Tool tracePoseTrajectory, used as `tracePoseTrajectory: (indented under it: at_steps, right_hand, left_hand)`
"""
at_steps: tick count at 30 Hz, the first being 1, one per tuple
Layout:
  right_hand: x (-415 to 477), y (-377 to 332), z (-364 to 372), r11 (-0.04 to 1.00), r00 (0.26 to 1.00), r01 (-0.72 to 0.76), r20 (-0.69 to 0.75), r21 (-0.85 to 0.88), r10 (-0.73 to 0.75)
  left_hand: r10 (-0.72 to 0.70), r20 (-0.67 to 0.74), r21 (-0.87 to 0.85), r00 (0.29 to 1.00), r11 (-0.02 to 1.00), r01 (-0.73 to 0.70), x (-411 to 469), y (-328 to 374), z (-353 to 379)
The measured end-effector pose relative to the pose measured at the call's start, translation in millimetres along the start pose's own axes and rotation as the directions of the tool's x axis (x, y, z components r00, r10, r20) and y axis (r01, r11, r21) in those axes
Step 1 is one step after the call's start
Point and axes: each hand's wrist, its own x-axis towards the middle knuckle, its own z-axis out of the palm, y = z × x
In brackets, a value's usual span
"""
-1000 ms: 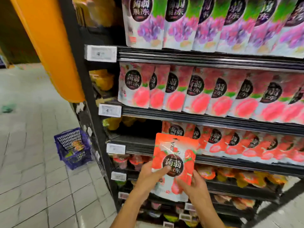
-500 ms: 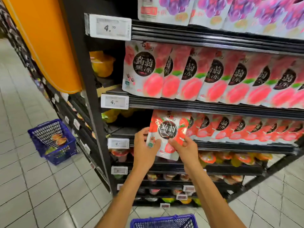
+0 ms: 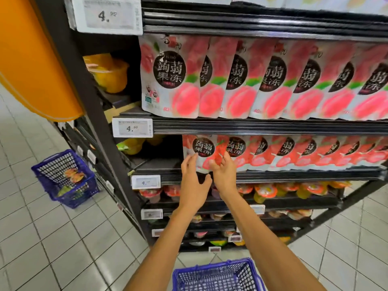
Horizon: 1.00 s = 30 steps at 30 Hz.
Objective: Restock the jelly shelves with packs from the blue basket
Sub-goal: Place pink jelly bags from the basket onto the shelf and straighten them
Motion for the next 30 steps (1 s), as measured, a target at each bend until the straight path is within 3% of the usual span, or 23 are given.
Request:
tracePoseTrajectory:
  at_steps: [3,9,15,20,23,30]
  right_hand:
    - [-4,12,-12,0.972,0.992,0.126,0.057,-0.2,-0.116]
    - [-14,35,-20,0.87,0.963,0.073,-0.193,-0.488,-0.189]
    - [-10,41,-16,0.87,0.949,0.009,-0.271,-0.492,-0.163]
    - [-15,42,-30,0.92,0.906,-0.02,-0.397,-0.392,-0.149]
    - [-10,46,-53,0.958,0.87,-0.088,-0.49,-0.271,-0.059]
    - [11,46,-82,0.922,0.9,-0.17,-0.435,-0.347,0.002]
  left_hand:
    - [0.002,-0.009,0.027,1.0,1.0,-0.002,-2,-4,8]
    - [-0.013,-0.039,0.05,0.999,0.999,0.015,-5,-9,19]
    - [-0.047,-0.043,0.027,0.998,0.998,0.048,-9,-12,24]
    - [-0.038,-0.078,0.03,0.996,0.999,0.04,-10,-10,29]
    - [-0.027,-0.13,0.03,0.991,0.999,0.031,-12,-9,33]
    - [0.136,-0.098,0.382,0.986,0.92,-0.089,-20,-17,47]
